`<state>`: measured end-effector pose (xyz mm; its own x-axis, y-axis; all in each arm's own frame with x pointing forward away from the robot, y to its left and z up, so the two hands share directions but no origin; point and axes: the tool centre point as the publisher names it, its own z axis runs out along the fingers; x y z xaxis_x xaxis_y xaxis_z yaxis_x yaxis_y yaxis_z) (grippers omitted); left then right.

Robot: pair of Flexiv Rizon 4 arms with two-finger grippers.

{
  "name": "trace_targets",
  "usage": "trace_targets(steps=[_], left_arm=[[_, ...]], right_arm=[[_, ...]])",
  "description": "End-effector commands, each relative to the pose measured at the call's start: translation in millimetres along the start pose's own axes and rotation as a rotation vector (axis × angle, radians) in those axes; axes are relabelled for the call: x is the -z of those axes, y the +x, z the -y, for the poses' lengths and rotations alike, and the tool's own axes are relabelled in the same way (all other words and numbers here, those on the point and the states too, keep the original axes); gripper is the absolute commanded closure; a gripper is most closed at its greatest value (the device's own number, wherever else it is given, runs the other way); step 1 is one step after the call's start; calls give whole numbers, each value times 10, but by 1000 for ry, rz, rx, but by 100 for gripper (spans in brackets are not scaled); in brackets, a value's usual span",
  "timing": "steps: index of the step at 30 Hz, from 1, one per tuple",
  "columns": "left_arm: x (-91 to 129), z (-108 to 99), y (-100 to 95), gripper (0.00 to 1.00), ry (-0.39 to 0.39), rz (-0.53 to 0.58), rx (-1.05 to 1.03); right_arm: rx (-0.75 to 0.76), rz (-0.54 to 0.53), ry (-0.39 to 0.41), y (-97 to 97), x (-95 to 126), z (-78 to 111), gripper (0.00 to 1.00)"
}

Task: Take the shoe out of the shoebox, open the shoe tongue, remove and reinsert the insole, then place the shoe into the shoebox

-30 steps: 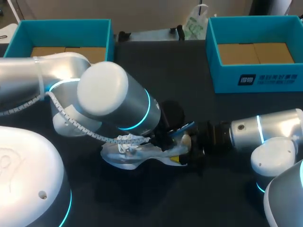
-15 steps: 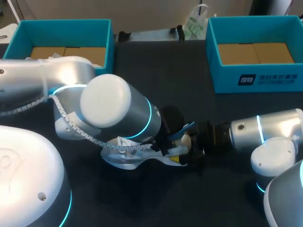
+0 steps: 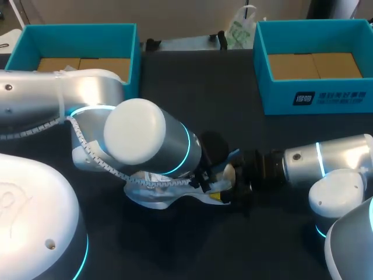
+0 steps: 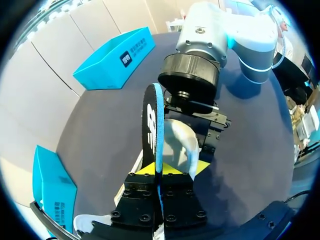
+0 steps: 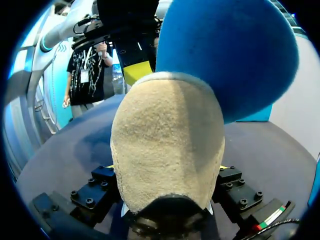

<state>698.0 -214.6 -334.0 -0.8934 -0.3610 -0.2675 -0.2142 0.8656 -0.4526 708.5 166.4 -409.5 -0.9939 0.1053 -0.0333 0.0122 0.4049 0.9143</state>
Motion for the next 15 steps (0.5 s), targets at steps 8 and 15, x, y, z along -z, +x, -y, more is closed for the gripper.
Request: trace_targets(steps=[8,15], left_arm=[[-30,66,11,66,19,24,-3],[-81,46,0,63,30,29,-6]], right_arm=[[0,1,3,12,4,-18,100],[0,1,3,12,4,-18,100]])
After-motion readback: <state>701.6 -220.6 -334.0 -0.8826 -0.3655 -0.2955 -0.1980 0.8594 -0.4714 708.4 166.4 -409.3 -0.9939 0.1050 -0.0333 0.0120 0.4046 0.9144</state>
